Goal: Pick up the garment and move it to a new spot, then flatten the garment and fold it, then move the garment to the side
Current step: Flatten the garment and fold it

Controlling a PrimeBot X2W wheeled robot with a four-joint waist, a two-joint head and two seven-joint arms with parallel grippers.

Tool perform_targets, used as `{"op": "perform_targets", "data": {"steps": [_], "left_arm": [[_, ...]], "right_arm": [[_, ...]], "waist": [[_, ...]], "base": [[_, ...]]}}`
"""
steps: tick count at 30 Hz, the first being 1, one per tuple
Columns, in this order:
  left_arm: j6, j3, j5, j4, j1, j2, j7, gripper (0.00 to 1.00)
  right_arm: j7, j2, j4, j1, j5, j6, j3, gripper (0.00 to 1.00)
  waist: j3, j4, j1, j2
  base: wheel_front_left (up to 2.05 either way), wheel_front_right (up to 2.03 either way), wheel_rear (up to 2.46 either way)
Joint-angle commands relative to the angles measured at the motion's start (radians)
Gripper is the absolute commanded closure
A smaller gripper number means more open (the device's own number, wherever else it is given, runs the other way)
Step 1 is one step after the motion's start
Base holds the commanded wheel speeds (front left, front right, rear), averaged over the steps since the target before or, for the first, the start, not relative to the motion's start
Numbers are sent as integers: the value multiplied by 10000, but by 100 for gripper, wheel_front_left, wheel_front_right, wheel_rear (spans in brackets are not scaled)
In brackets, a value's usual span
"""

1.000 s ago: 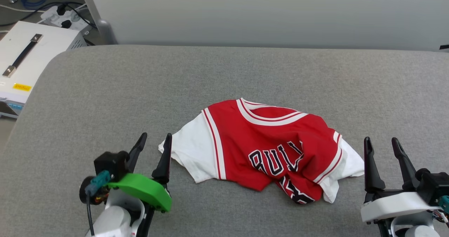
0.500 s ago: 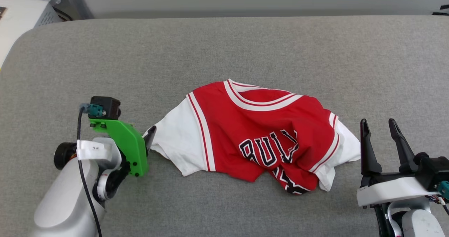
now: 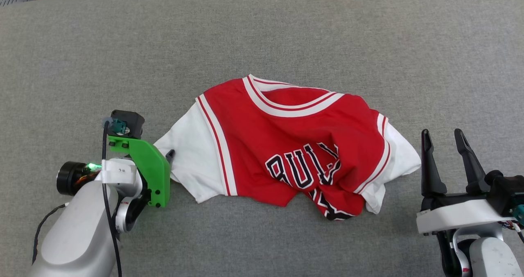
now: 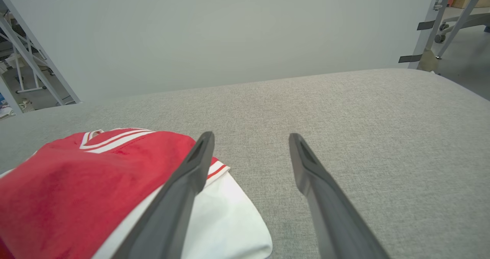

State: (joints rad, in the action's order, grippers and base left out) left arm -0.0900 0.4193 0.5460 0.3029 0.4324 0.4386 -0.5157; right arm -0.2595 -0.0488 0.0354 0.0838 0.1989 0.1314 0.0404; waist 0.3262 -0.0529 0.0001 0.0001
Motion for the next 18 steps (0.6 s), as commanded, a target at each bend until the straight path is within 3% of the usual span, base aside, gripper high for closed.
{"op": "perform_targets", "data": {"steps": [1, 18], "left_arm": [[100, 250, 101, 427, -198, -85, -261, 100], [-191, -945, 534, 912, -457, 91, 2081, 100]], "right_arm": [[-23, -14, -36, 136, -41, -7, 21, 0], [-23, -14, 288, -204, -257, -7, 64, 0]], "waist": [[-25, 26, -1, -1], [-1058, 602, -1, -1]], "base": [[0, 0, 0], [0, 0, 0]]}}
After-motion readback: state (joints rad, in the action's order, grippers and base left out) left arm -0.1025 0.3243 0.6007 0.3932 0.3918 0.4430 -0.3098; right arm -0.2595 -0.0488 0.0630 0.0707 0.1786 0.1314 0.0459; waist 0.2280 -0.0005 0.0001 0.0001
